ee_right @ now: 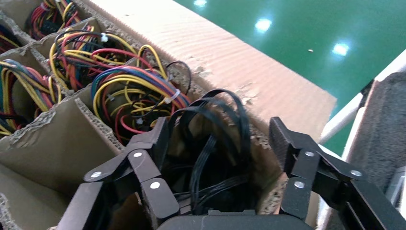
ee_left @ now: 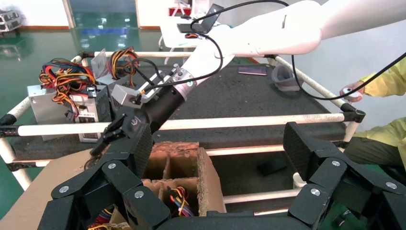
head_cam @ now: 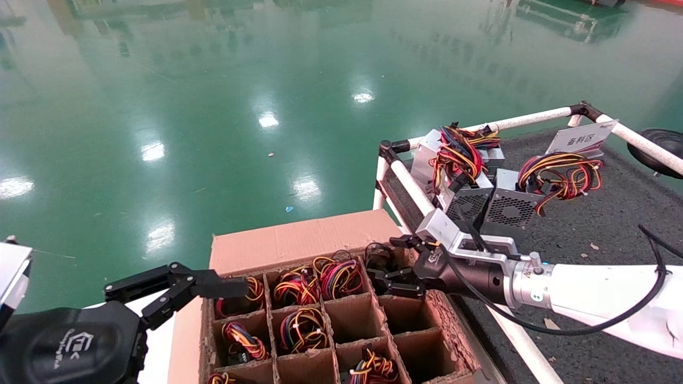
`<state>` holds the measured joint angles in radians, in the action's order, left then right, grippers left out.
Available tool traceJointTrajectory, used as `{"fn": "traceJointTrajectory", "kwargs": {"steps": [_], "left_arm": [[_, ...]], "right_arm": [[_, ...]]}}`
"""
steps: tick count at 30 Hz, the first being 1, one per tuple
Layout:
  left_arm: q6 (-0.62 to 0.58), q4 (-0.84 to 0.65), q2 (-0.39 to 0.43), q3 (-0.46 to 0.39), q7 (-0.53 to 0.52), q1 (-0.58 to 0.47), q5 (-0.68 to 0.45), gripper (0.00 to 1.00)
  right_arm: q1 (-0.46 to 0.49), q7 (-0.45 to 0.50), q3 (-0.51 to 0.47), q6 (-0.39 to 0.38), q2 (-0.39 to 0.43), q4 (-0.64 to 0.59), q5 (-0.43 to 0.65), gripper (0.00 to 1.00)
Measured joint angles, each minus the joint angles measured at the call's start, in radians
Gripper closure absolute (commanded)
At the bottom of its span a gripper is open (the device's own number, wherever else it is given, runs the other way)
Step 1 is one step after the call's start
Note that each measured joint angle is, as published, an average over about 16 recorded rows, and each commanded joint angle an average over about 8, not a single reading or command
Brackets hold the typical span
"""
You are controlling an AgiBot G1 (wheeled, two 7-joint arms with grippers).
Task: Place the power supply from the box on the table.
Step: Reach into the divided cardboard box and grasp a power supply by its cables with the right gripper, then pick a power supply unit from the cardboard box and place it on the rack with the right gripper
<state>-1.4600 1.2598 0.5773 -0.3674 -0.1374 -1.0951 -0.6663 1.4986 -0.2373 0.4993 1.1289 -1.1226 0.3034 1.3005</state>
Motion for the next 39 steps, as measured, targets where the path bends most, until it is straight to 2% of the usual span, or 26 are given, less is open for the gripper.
{"fn": "traceJointTrajectory", "kwargs": {"steps": [21, 31, 39], "left_arm": [[0.000, 0.000, 0.000, 0.000, 0.000, 0.000, 0.000, 0.00], [0.000, 0.000, 0.000, 0.000, 0.000, 0.000, 0.000, 0.00], [0.000, 0.000, 0.000, 0.000, 0.000, 0.000, 0.000, 0.00]], "right_arm": [[0.039, -0.047, -0.004, 0.058, -0.019, -0.120, -0.010, 1.00], [0.084, -0.011, -0.016, 0.135, -0.001, -0.159, -0.032, 1.00], [0.140, 0.059, -0.040, 0.208, 0.027, -0.178, -0.071, 1.00]]}}
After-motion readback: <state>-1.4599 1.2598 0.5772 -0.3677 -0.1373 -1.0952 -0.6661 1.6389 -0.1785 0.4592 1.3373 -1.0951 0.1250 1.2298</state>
